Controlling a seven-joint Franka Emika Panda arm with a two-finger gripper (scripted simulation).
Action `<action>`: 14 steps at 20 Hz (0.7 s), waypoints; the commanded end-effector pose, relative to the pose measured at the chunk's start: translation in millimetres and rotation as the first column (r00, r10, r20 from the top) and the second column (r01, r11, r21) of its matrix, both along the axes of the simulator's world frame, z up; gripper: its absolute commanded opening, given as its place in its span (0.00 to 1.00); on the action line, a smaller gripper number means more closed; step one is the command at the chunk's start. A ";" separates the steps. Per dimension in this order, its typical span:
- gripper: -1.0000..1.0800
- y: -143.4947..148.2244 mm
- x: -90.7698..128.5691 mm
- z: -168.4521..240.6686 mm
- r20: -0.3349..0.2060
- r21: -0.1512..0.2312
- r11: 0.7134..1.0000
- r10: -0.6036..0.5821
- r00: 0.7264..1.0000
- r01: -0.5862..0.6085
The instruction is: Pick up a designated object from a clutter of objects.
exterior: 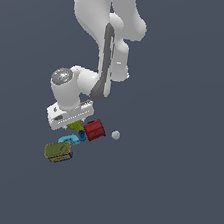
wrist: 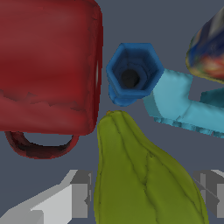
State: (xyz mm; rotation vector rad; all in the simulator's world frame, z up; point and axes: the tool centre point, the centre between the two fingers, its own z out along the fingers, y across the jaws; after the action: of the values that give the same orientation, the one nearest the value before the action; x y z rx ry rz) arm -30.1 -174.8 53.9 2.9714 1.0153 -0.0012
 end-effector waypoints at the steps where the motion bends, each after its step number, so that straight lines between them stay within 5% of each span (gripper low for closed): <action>1: 0.00 9.6 5.8 10.7 0.001 0.000 1.000 0.004 1.000 -0.004; 14: 0.00 84.7 52.0 109.7 0.001 0.001 1.000 0.005 1.000 -0.005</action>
State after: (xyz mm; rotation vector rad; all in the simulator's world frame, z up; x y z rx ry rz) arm 15.2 -101.0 148.6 2.9703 1.0221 -0.0020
